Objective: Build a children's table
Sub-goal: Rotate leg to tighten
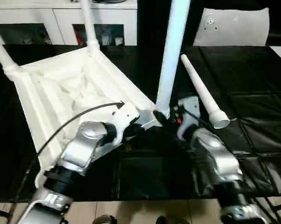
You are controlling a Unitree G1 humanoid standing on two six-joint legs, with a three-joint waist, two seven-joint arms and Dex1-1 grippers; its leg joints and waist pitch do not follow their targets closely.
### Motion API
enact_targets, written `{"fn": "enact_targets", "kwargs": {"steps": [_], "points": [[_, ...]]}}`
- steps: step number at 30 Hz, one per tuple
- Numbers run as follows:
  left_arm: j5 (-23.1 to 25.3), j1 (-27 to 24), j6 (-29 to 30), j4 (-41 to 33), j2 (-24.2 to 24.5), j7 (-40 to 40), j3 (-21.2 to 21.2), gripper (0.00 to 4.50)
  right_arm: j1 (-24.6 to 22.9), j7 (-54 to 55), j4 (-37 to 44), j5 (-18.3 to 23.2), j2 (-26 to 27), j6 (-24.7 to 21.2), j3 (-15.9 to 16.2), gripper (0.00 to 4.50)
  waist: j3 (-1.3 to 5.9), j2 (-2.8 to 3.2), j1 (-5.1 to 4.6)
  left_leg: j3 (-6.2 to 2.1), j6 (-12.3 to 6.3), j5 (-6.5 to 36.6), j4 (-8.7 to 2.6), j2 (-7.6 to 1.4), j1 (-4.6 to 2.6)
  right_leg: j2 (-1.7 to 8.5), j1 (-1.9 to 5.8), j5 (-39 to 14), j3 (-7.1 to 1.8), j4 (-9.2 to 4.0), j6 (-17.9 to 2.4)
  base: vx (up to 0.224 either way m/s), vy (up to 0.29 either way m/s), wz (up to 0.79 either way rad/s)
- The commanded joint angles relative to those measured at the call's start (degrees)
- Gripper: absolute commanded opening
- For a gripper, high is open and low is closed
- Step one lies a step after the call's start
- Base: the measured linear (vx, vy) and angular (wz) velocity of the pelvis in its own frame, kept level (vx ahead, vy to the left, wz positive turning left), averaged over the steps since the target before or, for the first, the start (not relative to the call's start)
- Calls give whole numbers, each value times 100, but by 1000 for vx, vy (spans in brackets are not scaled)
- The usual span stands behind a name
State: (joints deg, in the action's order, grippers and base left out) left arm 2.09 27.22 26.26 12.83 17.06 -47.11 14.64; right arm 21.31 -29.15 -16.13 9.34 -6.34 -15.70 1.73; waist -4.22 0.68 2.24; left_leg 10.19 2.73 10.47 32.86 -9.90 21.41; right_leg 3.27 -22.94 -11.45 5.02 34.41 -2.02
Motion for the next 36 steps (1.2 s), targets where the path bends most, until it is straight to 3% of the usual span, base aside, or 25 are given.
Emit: {"fn": "enact_targets", "kwargs": {"steps": [1, 3, 5, 12, 16, 24, 36], "points": [[-102, 23, -330, 21, 138, -370, 103, 0, -59, -556, 251, 162, -202, 57, 88, 367, 357, 6, 44, -134, -527, 600, -315, -351, -43, 565, 372, -329, -387, -386, -1229, 0, 0, 0], [-199, 8, -1067, 168, 434, -1075, 276, 0, -142, -1286, 408, 255, -702, 97, 131, 374, 371, 2, 92, -142, -622, 585, -295, -346, -38, 565, 394, -340, -387, -387, -1146, 0, 0, 0], [-242, 37, -1315, 275, 674, -1626, 423, 0, -183, -1983, 525, 420, -1106, 65, 214, 384, 375, 16, 150, -127, -642, 527, -289, -362, -74, 550, 354, -238, -382, -365, -1204, 0, 0, 0], [-320, 225, -1755, 531, 1063, -2738, 716, 0, -150, -3391, 642, 631, -1852, 53, 568, 384, 375, 39, 327, -121, -604, 609, -288, -407, -107, 565, 340, -341, -371, -344, -1296, 0, 0, 0], [-376, 326, -1959, 689, 1193, -3223, 867, 0, -47, -3884, 588, 750, -2010, -26, 679, 369, 378, 20, 404, -118, -567, 694, -280, -405, -96, 584, 338, -499, -373, -343, -1284, 0, 0, 0], [-253, 472, -2306, 921, 1282, -3775, 1116, 0, 222, -4559, 420, 920, -2123, -193, 912, 318, 349, -9, 437, -129, -377, 984, -300, -408, -99, 601, 323, -1251, -372, -406, -1128, 0, 0, 0], [-214, 559, -2510, 1170, 1252, -3881, 1170, 0, 284, -4962, 430, 988, -2186, -396, 1093, 215, 382, -16, 441, -126, -451, 726, -271, -404, -81, 601, 331, -876, -360, -358, -1205, 0, 0, 0]]}}
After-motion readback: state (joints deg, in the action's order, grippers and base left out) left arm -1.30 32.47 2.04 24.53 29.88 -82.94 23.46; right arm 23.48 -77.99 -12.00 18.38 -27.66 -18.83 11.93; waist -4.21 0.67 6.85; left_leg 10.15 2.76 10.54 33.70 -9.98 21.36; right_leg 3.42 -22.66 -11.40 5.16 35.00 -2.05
